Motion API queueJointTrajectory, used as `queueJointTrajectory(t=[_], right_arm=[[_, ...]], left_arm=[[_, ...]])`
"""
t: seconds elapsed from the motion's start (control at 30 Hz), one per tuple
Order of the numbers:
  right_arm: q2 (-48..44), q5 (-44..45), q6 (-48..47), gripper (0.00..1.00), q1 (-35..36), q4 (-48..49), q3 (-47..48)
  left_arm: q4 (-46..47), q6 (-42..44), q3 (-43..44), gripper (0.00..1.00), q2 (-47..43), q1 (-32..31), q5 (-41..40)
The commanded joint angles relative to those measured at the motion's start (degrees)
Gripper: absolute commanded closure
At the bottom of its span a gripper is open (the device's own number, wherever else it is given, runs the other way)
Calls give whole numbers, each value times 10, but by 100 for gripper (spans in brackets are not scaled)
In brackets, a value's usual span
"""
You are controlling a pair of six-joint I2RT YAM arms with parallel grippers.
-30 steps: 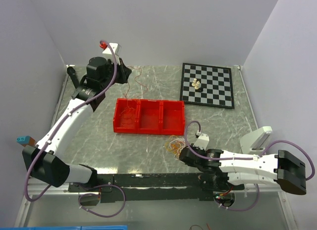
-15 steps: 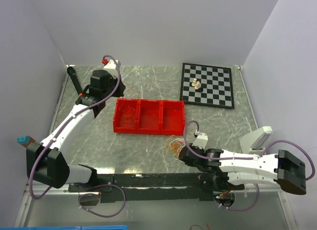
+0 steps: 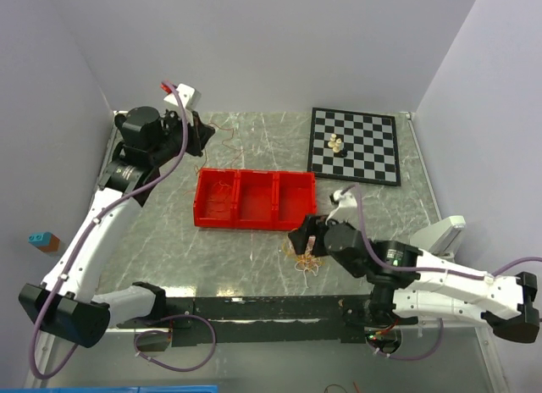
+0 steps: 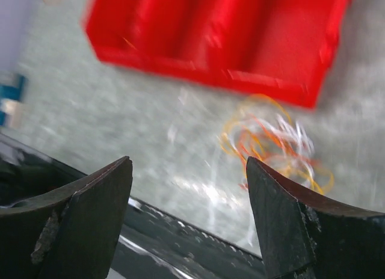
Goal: Untangle the cables
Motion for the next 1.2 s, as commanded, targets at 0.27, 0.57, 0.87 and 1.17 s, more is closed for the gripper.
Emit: queueJointTrajectory(t=[0.27,0.57,0.87,1.17], right_arm=[[160,-201,-384,0,-154,386,81],[330,-268,-402,1,-195,552,178],[466,-343,-413,2,-195,545,299],[569,-299,-391,37,-204,506,382]], left_arm=[[-95,71,86,99,-25,8,114],[-156,61,157,99,-33,22,140],[-193,68,195,99,-38,24,142],[-201,52,237,99,-22,28,135]])
